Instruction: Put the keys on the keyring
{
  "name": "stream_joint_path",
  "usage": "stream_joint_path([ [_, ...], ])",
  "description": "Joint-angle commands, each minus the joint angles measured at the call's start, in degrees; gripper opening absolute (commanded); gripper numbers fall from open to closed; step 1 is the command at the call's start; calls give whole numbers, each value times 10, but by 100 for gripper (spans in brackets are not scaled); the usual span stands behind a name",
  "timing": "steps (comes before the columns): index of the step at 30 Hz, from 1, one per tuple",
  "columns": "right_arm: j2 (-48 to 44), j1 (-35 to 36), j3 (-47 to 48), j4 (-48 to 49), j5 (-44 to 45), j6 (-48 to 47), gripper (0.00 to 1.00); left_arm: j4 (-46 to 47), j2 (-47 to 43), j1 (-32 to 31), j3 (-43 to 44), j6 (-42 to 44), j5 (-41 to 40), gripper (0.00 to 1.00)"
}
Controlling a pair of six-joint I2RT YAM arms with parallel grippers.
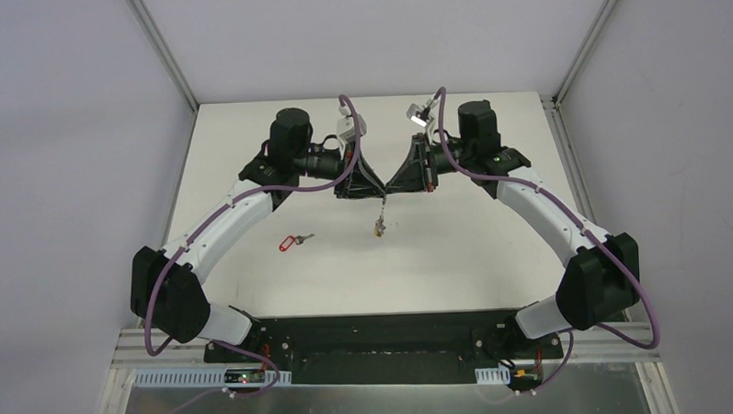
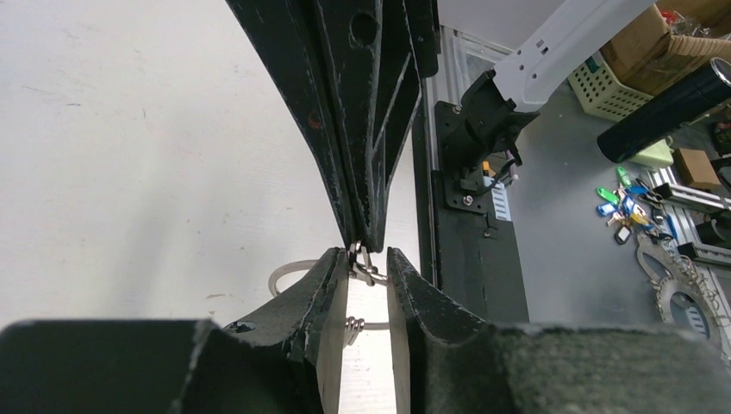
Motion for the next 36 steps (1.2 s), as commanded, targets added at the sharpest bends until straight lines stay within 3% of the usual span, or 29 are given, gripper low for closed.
stream_joint_path([
  [1, -33, -9, 5, 30, -21, 3, 0, 3, -13, 9, -12, -4, 35, 25],
  [8, -29, -9, 7, 32, -20, 4, 0, 24, -12, 9, -20, -21, 34, 27],
  [19, -30, -9, 5, 33, -20, 7, 0, 92, 5, 9, -12, -87, 31, 22],
  [36, -26, -9, 5, 34, -17, 8, 0, 95, 4, 9, -22, -88, 33, 5],
])
